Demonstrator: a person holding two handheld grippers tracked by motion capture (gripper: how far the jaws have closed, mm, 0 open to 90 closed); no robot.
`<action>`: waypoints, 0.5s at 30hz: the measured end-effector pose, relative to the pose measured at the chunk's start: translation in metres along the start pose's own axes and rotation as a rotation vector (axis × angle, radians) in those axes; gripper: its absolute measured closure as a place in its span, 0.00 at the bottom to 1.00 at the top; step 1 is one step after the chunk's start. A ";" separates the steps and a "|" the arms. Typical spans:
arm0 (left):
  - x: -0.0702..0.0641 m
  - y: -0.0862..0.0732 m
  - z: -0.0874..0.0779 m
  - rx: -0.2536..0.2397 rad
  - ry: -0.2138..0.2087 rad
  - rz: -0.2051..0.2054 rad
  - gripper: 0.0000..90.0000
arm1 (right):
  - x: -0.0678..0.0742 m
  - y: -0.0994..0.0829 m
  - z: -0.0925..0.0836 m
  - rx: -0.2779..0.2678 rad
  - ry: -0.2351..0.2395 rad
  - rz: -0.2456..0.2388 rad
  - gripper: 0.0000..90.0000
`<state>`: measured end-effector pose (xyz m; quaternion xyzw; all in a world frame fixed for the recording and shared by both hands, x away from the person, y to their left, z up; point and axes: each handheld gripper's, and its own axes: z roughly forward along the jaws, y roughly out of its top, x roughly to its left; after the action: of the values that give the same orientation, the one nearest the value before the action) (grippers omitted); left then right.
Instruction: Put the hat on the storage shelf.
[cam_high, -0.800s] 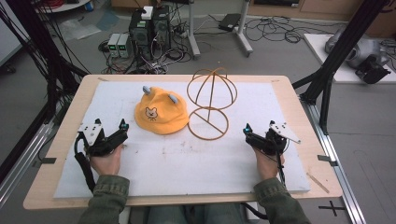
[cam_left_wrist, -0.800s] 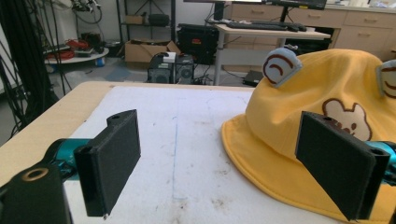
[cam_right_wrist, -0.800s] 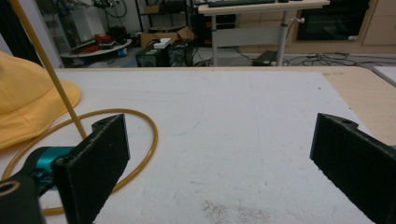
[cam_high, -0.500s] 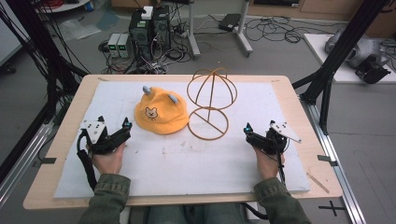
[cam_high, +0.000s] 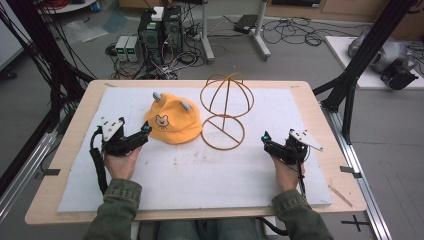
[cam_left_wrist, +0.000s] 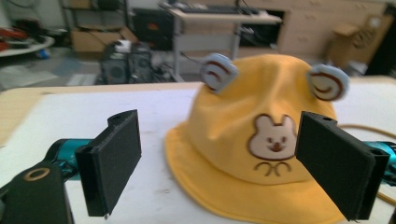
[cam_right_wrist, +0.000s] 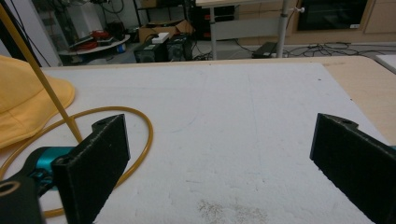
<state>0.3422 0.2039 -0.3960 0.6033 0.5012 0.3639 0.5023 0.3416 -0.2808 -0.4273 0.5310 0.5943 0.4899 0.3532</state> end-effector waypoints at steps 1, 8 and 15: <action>-0.003 0.003 0.005 0.019 -0.018 0.010 0.17 | 0.000 0.000 0.000 0.001 0.001 0.004 0.05; -0.020 0.031 0.041 0.198 -0.120 0.069 0.20 | 0.000 0.000 0.000 -0.001 0.006 0.000 0.05; -0.032 0.048 0.063 0.327 -0.154 0.115 0.23 | 0.000 0.000 0.000 0.001 0.011 0.004 0.05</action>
<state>0.4061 0.1583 -0.3616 0.7308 0.4783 0.2585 0.4128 0.3414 -0.2810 -0.4270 0.5297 0.5953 0.4933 0.3489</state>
